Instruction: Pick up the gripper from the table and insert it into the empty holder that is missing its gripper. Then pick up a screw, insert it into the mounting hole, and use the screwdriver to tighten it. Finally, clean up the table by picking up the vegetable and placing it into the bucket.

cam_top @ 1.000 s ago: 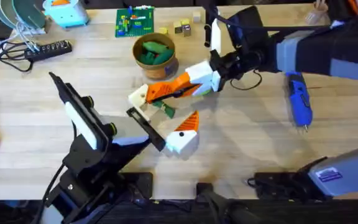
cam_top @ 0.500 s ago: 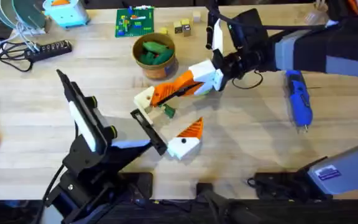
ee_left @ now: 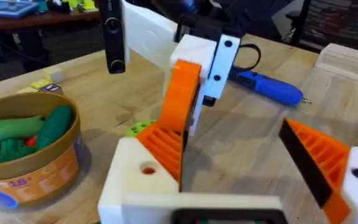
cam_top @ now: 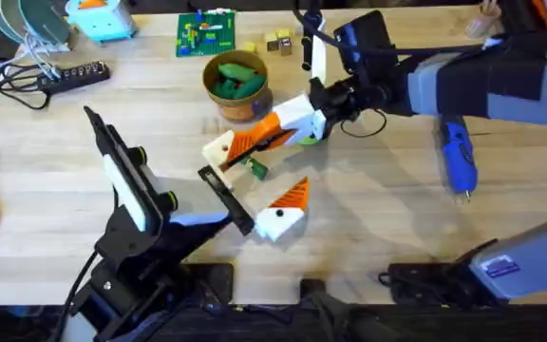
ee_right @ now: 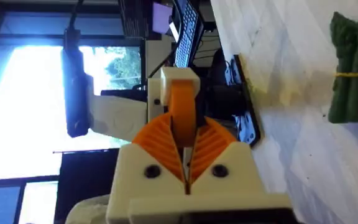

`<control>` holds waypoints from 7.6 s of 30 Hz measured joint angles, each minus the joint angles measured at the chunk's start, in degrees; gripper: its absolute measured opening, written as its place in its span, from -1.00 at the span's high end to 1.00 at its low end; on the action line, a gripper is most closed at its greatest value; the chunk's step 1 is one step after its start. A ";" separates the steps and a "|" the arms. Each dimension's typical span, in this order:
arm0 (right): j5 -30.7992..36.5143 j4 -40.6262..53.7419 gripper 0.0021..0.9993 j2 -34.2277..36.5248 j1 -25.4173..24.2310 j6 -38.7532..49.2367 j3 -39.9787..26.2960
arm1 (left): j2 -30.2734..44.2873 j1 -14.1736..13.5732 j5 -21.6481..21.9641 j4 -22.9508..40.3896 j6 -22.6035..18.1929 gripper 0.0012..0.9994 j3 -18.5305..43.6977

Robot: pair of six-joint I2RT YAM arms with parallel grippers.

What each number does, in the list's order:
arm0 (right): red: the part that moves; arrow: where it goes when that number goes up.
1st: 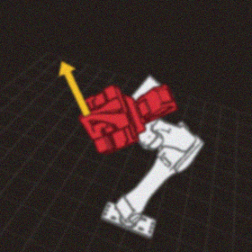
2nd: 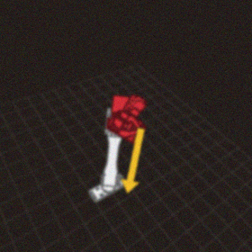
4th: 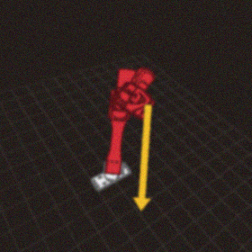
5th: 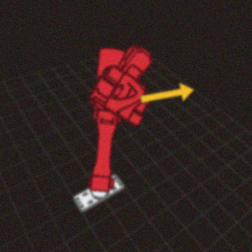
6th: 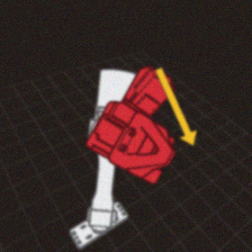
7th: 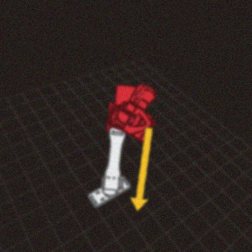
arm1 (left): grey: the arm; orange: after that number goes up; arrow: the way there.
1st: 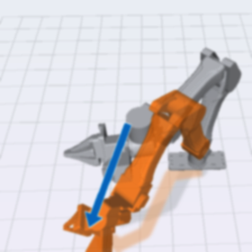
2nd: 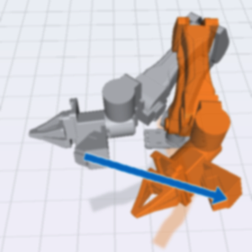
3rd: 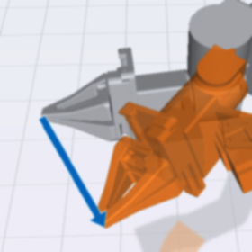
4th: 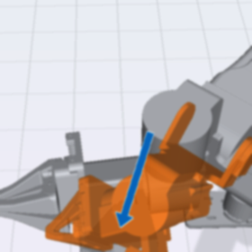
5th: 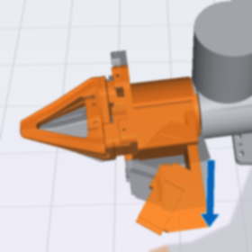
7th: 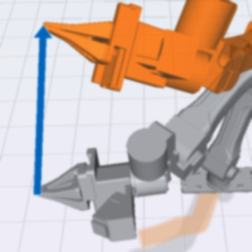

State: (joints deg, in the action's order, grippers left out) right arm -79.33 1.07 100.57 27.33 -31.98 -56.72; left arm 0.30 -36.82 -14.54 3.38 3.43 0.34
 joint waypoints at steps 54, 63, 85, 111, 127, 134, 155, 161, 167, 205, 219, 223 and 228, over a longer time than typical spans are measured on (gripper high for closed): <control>8.26 -7.48 -0.98 1.84 -8.79 -2.50 -1.24 | 0.00 -0.35 -1.40 0.02 0.62 -0.99 0.00; 29.15 27.15 -0.98 0.96 -11.71 16.17 -11.42 | 0.00 -0.35 -1.99 -0.01 0.63 -0.99 0.00; 75.69 40.73 -0.25 0.04 5.27 36.62 -15.62 | 0.00 -0.35 -2.04 -0.02 0.65 -0.99 0.00; 78.70 40.14 0.99 2.80 5.64 36.30 -15.77 | 0.00 -0.35 -2.19 -0.02 0.63 -0.99 0.00; 81.66 53.18 0.99 2.78 2.86 36.30 -25.44 | 0.02 -0.35 -2.21 -0.02 0.65 -0.99 0.00; 78.76 65.17 0.99 2.78 2.89 36.76 -37.04 | 0.00 -0.35 -2.19 -0.04 0.63 -0.99 0.00; 74.97 73.45 0.99 2.78 24.75 36.39 -56.49 | 0.02 -0.35 -2.19 -0.04 0.63 -0.99 0.00; 74.99 71.14 0.99 2.78 26.57 35.75 -56.49 | 0.00 -0.35 -2.19 -0.04 0.65 -0.99 0.00; 74.97 70.98 0.99 2.78 28.41 35.34 -56.49 | 0.01 -0.35 -2.20 -0.04 0.65 -0.99 0.00; 74.19 72.05 0.99 4.66 30.78 34.77 -56.49 | 0.02 -0.35 -2.21 -0.02 0.87 -0.99 0.00; 76.05 72.11 0.99 4.66 30.78 34.77 -56.49 | 0.02 -0.35 -2.21 -0.02 0.84 -0.99 0.00; 75.67 72.27 0.99 4.72 30.80 34.77 -56.49 | 0.02 -0.35 -2.21 -0.02 0.84 -0.99 0.00; 75.45 72.42 0.99 6.34 31.17 34.77 -56.61 | 0.11 -0.33 -1.94 0.09 1.48 -0.99 0.00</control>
State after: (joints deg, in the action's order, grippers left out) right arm -3.88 73.49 106.91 58.50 2.79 -113.33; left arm 0.40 -37.15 -16.48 3.46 4.91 0.34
